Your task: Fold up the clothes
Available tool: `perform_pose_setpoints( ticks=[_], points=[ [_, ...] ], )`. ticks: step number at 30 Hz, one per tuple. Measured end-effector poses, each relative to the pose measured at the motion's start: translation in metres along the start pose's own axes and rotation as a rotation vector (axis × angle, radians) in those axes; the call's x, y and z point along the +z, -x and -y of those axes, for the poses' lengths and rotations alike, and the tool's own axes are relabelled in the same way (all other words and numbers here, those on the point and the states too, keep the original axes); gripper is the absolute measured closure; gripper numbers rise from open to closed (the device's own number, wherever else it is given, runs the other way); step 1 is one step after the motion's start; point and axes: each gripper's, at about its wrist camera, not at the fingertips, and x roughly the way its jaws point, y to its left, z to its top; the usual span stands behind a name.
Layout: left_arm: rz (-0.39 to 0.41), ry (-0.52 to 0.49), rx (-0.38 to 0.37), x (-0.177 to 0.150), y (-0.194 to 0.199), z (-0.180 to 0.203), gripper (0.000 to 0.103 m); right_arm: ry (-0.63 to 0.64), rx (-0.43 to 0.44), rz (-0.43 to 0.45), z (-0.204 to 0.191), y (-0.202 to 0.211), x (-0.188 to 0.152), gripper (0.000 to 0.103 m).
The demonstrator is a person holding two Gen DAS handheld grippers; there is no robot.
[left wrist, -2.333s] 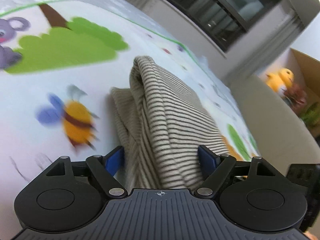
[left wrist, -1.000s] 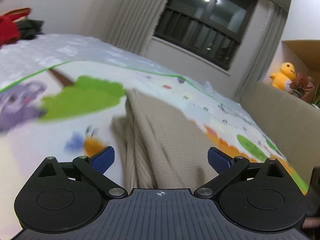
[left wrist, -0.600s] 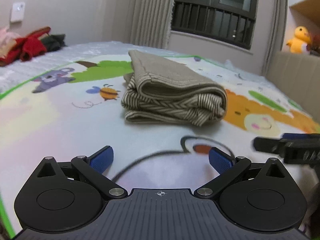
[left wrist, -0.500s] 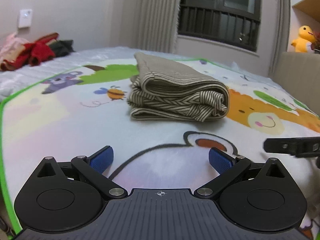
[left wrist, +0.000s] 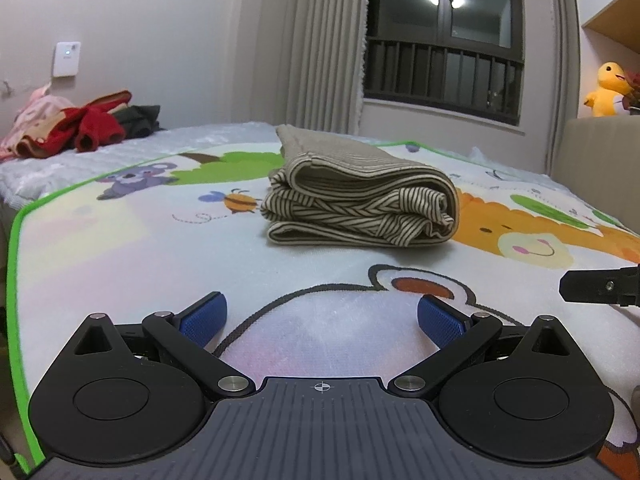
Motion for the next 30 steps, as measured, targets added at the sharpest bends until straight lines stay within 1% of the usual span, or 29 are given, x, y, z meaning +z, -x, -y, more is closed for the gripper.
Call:
perform_pose_setpoints(
  ticks=[11,30],
  points=[
    [0.001,0.014,-0.014,-0.0013,-0.0012,-0.0018,0.000,-0.003,0.002,-0.003,0.0004,-0.0006,-0.0019,0.000],
    [0.002,0.008,-0.011,-0.0023,-0.0002,-0.0015,0.000,-0.030,0.012,0.001,0.0045,0.0027,-0.0035,0.000]
  ],
)
